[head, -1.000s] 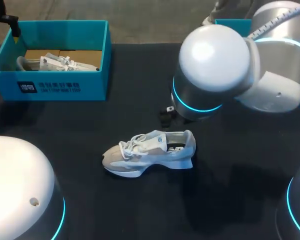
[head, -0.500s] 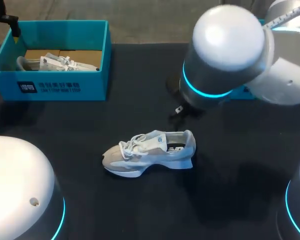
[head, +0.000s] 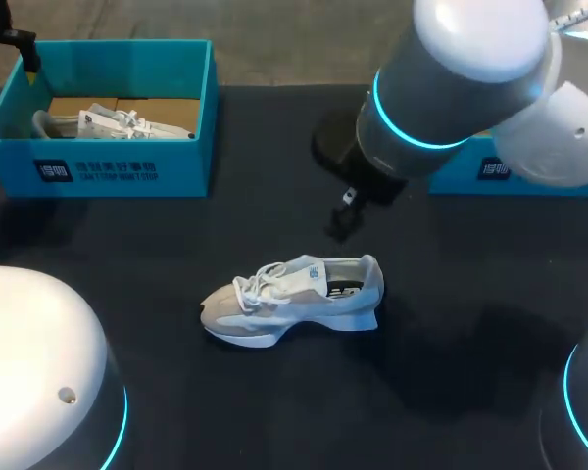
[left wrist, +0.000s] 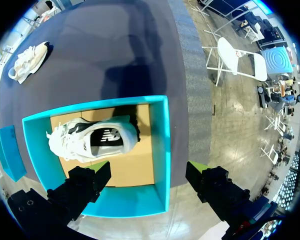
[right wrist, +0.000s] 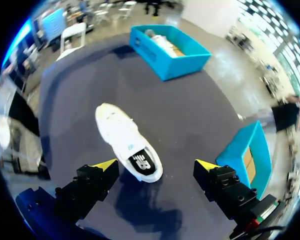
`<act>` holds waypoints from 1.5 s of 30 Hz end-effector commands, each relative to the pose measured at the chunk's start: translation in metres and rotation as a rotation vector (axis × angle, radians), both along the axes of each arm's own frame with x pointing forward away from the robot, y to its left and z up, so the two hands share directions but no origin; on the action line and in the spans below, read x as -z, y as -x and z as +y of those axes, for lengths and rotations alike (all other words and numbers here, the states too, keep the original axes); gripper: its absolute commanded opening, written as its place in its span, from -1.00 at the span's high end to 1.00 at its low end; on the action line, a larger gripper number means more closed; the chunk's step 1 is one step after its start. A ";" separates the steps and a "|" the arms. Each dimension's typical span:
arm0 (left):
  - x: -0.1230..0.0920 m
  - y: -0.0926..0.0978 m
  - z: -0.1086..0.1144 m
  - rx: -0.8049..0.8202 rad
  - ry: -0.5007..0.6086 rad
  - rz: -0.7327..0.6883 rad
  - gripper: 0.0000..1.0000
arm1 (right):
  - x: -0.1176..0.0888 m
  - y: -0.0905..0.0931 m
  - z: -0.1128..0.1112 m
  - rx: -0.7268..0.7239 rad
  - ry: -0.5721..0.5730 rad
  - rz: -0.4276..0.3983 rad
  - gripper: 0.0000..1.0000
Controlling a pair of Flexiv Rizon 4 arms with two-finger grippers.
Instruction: Take the shoe out of the shoebox, open the shoe tongue, remove and reinsert the insole, then place the shoe into the shoebox
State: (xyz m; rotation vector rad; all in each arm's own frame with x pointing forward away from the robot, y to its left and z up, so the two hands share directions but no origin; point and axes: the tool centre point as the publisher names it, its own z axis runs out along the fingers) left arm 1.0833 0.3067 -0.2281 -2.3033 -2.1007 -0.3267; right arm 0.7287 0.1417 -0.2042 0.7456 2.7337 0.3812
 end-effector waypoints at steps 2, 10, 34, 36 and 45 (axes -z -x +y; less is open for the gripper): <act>0.000 0.001 0.000 0.001 0.001 -0.003 -1.00 | 0.005 0.000 -0.012 -0.136 -0.024 0.036 -1.00; 0.000 0.001 0.000 0.001 0.001 -0.003 -1.00 | 0.014 -0.005 -0.020 -0.119 0.109 0.088 -1.00; 0.000 0.001 0.000 0.001 0.001 -0.003 -1.00 | 0.021 -0.015 -0.039 -0.079 0.187 0.127 -1.00; 0.000 0.001 0.000 0.001 0.001 -0.003 -1.00 | 0.021 -0.015 -0.039 -0.079 0.187 0.127 -1.00; 0.000 0.001 0.000 0.001 0.001 -0.003 -1.00 | 0.032 -0.021 -0.072 -0.037 0.138 0.211 -1.00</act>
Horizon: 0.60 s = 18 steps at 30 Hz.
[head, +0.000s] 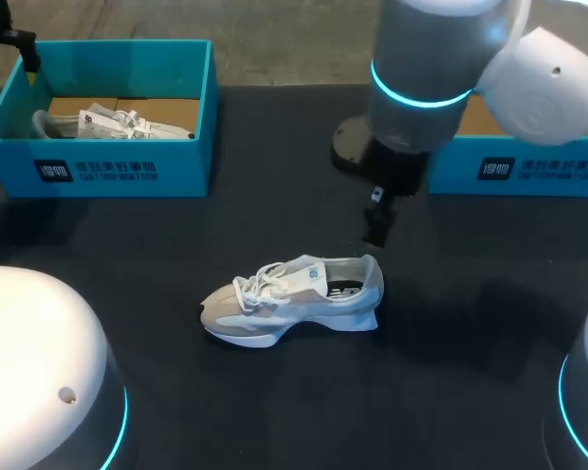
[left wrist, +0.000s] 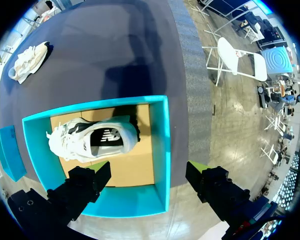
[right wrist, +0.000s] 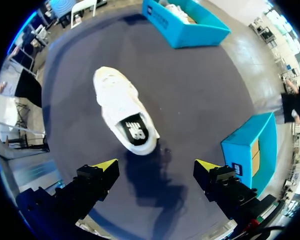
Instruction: Take the shoe out of the shoebox, open the shoe tongue, remove and reinsert the insole, then place the shoe into the shoebox
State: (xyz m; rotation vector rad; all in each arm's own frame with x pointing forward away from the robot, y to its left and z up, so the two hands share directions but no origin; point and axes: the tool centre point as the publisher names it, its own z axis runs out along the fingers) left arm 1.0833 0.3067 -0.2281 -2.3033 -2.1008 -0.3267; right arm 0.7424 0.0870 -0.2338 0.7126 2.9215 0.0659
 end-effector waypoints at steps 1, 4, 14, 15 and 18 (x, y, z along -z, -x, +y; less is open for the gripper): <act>0.000 0.001 0.000 0.001 0.001 -0.003 -1.00 | 0.002 -0.009 -0.021 0.024 -0.055 0.015 -1.00; 0.000 0.001 0.000 0.001 0.001 -0.003 -1.00 | 0.005 -0.013 -0.030 0.064 -0.110 0.013 -1.00; 0.000 0.001 0.000 0.001 0.001 -0.003 -1.00 | 0.014 -0.025 -0.043 -0.009 -0.337 -0.152 -1.00; 0.000 0.001 0.000 0.001 0.001 -0.003 -1.00 | 0.015 -0.025 -0.043 -0.016 -0.360 -0.166 -1.00; 0.000 0.001 0.000 0.001 0.001 -0.003 -1.00 | 0.015 -0.027 -0.044 -0.014 -0.435 -0.165 -1.00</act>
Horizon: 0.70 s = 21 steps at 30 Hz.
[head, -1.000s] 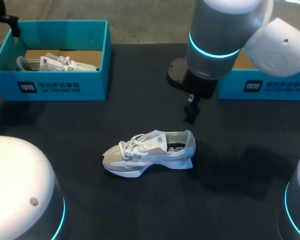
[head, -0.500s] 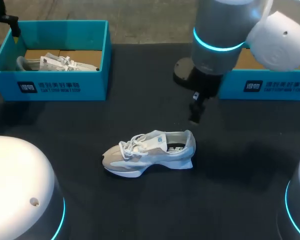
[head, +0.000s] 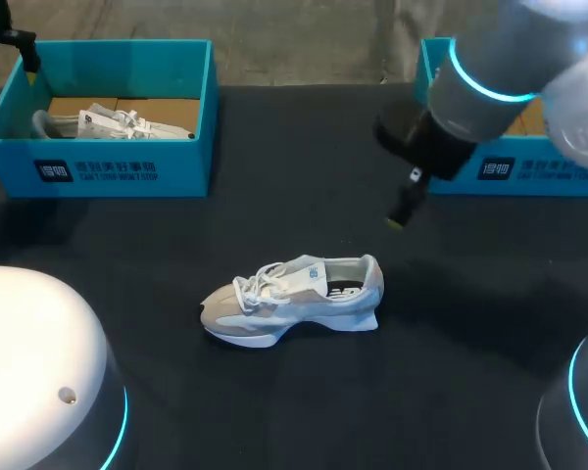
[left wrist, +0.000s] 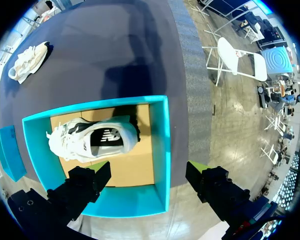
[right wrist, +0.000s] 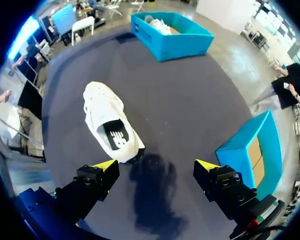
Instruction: Take the shoe out of the shoebox, open the shoe tongue, remove and reinsert the insole, then place the shoe into the shoebox
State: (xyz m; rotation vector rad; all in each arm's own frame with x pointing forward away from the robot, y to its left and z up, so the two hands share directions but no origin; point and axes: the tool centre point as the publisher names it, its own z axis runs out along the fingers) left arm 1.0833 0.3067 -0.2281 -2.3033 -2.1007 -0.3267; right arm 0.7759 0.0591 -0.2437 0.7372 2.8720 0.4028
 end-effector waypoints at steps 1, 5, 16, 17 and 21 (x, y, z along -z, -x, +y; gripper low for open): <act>0.000 0.001 0.000 0.001 0.001 -0.003 -1.00 | 0.006 0.006 -0.016 -0.036 -0.228 -0.090 -1.00; 0.000 0.001 0.000 0.001 0.001 -0.003 -1.00 | 0.004 0.004 -0.014 -0.087 -0.306 -0.118 -1.00; 0.000 0.001 0.000 0.001 0.001 -0.003 -1.00 | 0.005 0.005 -0.010 -0.168 -0.313 -0.131 -1.00; 0.000 0.001 0.000 0.001 0.001 -0.003 -1.00 | 0.005 0.005 -0.010 -0.168 -0.313 -0.131 -1.00; 0.000 0.001 0.000 0.001 0.001 -0.003 -1.00 | 0.005 0.005 -0.010 -0.168 -0.313 -0.131 -1.00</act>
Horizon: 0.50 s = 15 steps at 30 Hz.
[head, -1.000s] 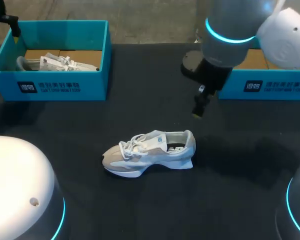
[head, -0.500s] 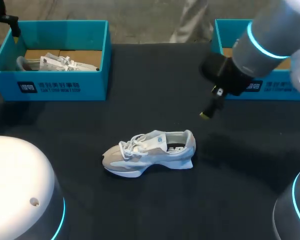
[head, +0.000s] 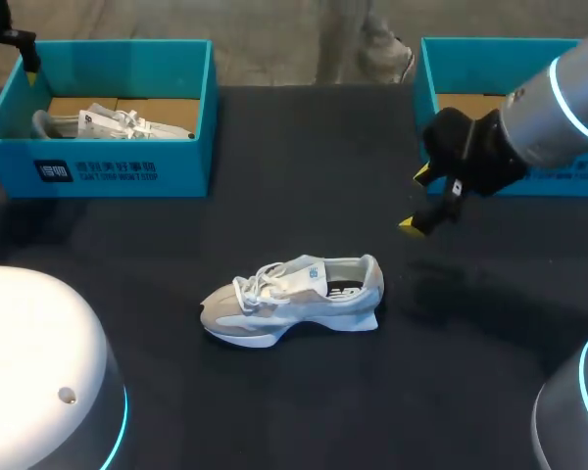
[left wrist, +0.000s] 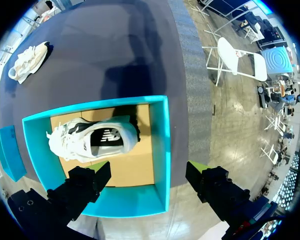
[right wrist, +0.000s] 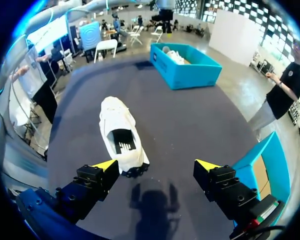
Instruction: Take the shoe out of the shoebox, open the shoe tongue, remove and reinsert the insole, then place the shoe into the shoebox
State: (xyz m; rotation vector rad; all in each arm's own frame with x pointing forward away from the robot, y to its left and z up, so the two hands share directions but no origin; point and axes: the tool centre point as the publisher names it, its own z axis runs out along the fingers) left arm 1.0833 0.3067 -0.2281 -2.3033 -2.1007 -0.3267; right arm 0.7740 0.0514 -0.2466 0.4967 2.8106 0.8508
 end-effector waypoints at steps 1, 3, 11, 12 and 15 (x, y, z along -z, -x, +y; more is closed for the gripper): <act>0.000 0.001 0.000 0.001 0.001 -0.003 -1.00 | 0.002 0.003 -0.002 -0.002 -0.036 -0.017 -1.00; 0.000 0.001 0.000 0.001 0.001 -0.003 -1.00 | 0.002 0.003 -0.002 -0.002 -0.036 -0.017 -1.00; 0.000 0.001 0.000 0.001 0.001 -0.003 -1.00 | 0.002 0.003 -0.002 -0.002 -0.036 -0.017 -1.00; 0.000 0.001 0.000 0.001 0.001 -0.003 -1.00 | 0.002 0.003 -0.002 -0.002 -0.036 -0.017 -1.00; 0.000 0.001 0.000 0.001 0.001 -0.003 -1.00 | 0.016 0.009 -0.001 -0.056 -0.113 -0.040 -1.00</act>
